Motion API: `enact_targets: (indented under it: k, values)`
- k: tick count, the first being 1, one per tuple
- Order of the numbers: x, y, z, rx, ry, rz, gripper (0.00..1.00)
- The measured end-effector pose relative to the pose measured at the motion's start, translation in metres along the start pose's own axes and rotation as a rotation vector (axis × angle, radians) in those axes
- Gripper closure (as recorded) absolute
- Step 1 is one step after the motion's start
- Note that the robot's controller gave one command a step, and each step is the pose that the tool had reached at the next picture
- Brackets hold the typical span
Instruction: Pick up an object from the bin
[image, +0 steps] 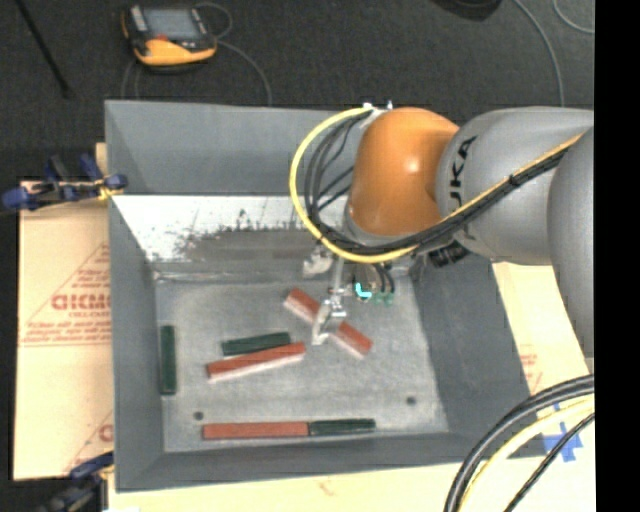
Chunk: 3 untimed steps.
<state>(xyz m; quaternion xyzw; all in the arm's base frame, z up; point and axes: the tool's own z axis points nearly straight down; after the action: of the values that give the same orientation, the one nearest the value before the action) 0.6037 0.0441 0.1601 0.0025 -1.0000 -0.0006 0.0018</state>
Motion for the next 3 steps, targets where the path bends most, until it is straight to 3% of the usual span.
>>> enact_targets:
  k: [1, 2, 3]
  values:
    - [-0.002, 0.0, -0.004, -0.001, -0.008, 0.001, 0.0]
    - [-0.016, -0.024, 0.075, -0.003, -0.043, -0.02, 1.0]
    - [-0.011, -0.025, 0.079, -0.001, -0.029, -0.02, 0.0]
